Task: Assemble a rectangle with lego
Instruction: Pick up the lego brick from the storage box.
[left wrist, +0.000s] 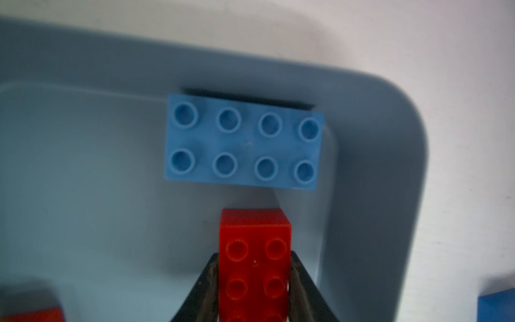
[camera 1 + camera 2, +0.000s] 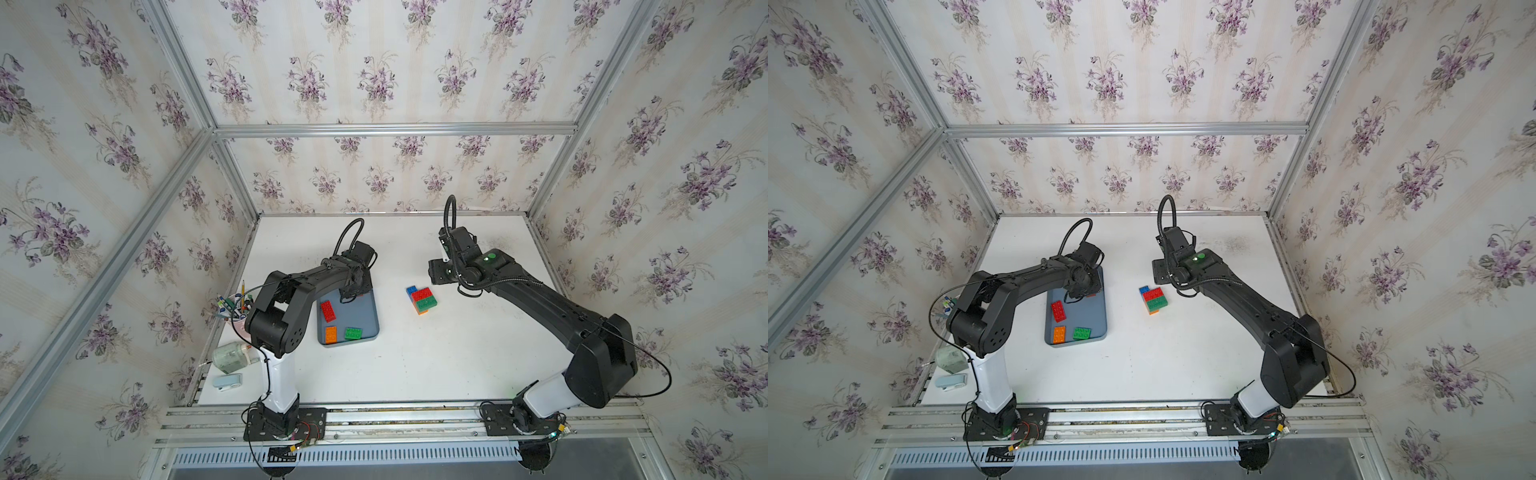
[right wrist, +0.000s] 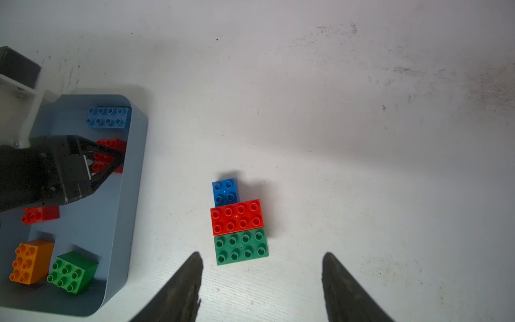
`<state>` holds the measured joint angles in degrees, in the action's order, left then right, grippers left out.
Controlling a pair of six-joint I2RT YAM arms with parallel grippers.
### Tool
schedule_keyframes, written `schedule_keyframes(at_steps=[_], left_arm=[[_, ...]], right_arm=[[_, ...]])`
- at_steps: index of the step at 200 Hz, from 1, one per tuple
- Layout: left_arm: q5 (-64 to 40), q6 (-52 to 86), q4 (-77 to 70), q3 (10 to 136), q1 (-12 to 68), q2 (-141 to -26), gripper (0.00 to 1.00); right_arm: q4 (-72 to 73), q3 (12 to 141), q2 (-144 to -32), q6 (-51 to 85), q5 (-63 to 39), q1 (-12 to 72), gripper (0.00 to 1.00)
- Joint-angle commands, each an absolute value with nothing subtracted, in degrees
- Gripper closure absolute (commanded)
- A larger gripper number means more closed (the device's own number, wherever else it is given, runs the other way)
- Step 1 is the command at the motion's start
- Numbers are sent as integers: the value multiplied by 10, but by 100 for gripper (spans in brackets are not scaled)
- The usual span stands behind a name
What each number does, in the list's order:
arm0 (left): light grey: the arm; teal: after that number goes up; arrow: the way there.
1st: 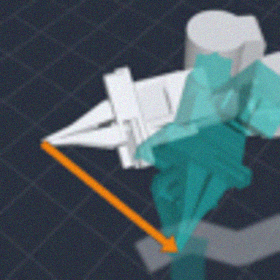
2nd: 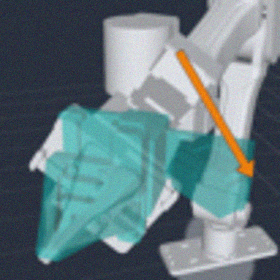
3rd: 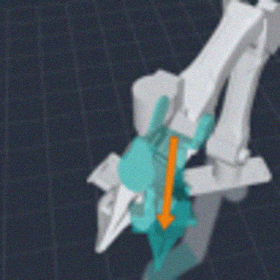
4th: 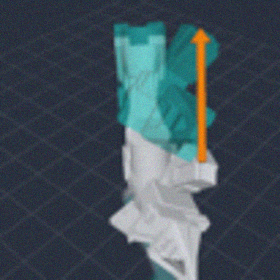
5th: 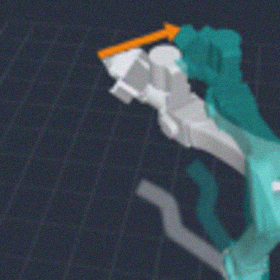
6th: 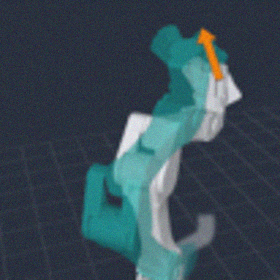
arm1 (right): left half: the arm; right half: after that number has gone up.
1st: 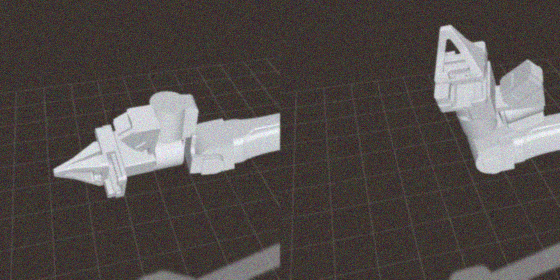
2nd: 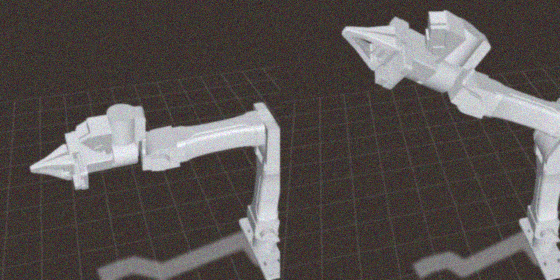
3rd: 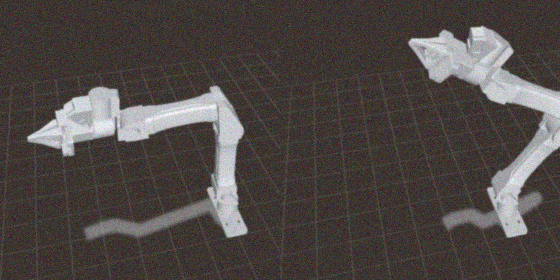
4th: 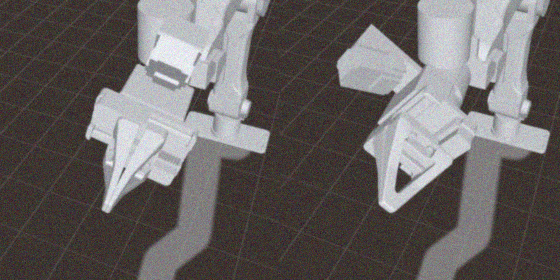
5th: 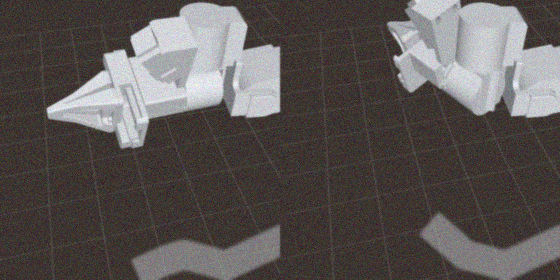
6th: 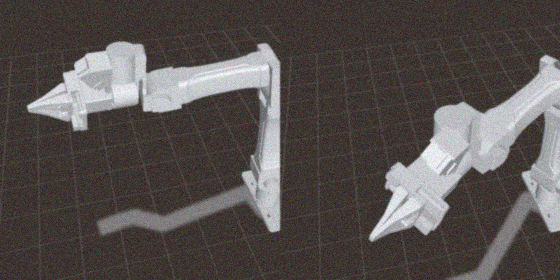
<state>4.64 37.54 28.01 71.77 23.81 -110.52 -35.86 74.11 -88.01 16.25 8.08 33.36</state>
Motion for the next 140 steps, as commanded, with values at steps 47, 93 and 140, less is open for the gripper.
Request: schedule_keyframes(at_steps=[47,93,140], left_arm=[[83,333,316,721,242,-1050,71],[29,204,381,769,255,-982,71],[-115,59,401,779,263,-901,71]], right_arm=[[-340,746,-889,152,61,333,32],[-85,582,-745,51,-75,333,24],[7,465,-651,-59,-140,333,17]])
